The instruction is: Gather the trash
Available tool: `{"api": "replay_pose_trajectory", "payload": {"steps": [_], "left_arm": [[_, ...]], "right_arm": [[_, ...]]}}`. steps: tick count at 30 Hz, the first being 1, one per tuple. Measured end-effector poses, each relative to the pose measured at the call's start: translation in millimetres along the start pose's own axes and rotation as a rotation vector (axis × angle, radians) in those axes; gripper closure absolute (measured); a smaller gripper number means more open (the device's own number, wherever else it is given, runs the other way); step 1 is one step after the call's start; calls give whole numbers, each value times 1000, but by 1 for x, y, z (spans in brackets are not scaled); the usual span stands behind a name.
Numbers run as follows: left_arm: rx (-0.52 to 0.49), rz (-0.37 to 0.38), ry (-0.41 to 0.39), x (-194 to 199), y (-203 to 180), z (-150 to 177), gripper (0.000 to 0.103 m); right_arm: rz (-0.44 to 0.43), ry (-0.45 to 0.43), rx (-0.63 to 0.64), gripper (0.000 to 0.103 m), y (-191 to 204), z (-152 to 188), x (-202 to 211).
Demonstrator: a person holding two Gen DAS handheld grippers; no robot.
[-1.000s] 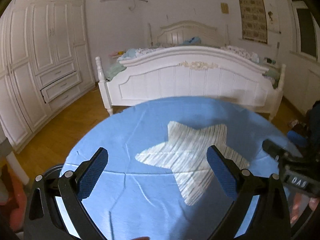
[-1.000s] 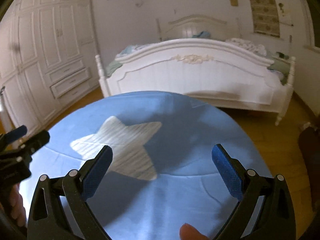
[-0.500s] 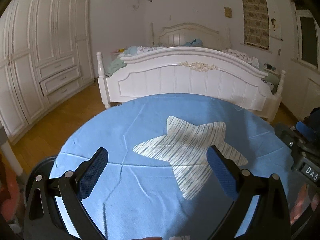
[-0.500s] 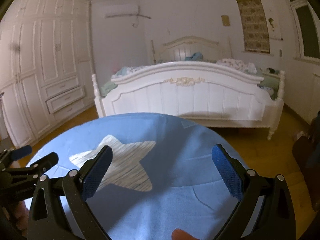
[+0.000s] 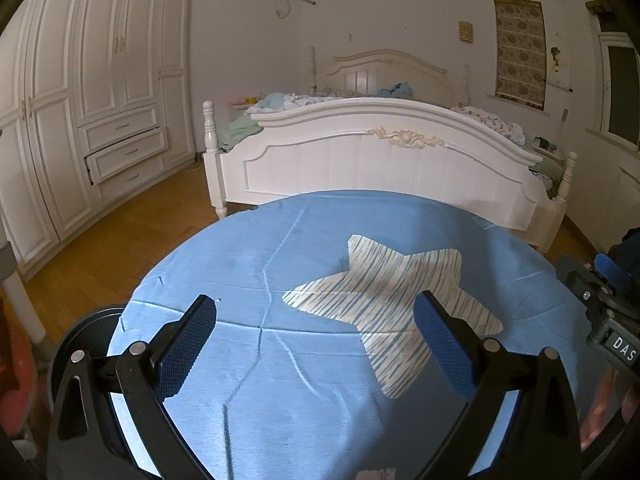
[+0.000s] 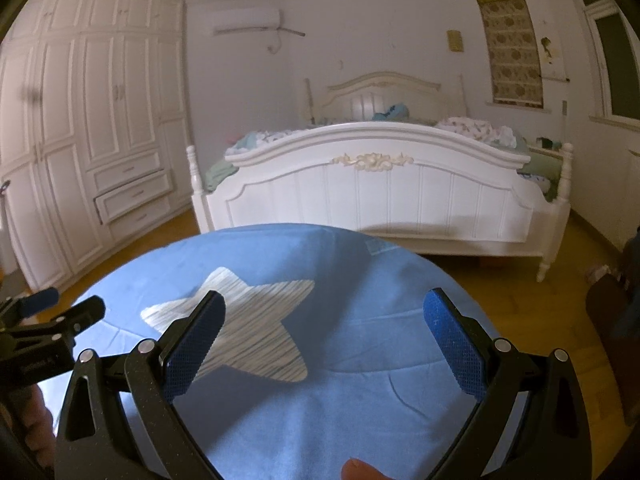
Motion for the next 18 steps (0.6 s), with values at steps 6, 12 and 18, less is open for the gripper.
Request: {"api": "replay_pose_trajectory", "payload": {"steps": [6, 12, 18], "left_arm": [[1, 2, 0, 1, 2, 0, 5], [3, 1, 7, -1, 2, -1, 5], [4, 0, 7, -1, 2, -2, 5]], "right_arm": [[-5, 8, -6, 5, -3, -2, -5], [-5, 10, -6, 5, -2, -2, -5], [-6, 13, -6, 5, -3, -2, -6]]}}
Point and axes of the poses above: each gripper's, at about its wrist camera, not at the fingertips, and x roughly against the way its jaws point, y to its left, z to its underside, the point moved 6 cm from there along -x, roughly the way its jaws point, and after that the axes turned 3 degrees about -x, right-handed, at the moved point
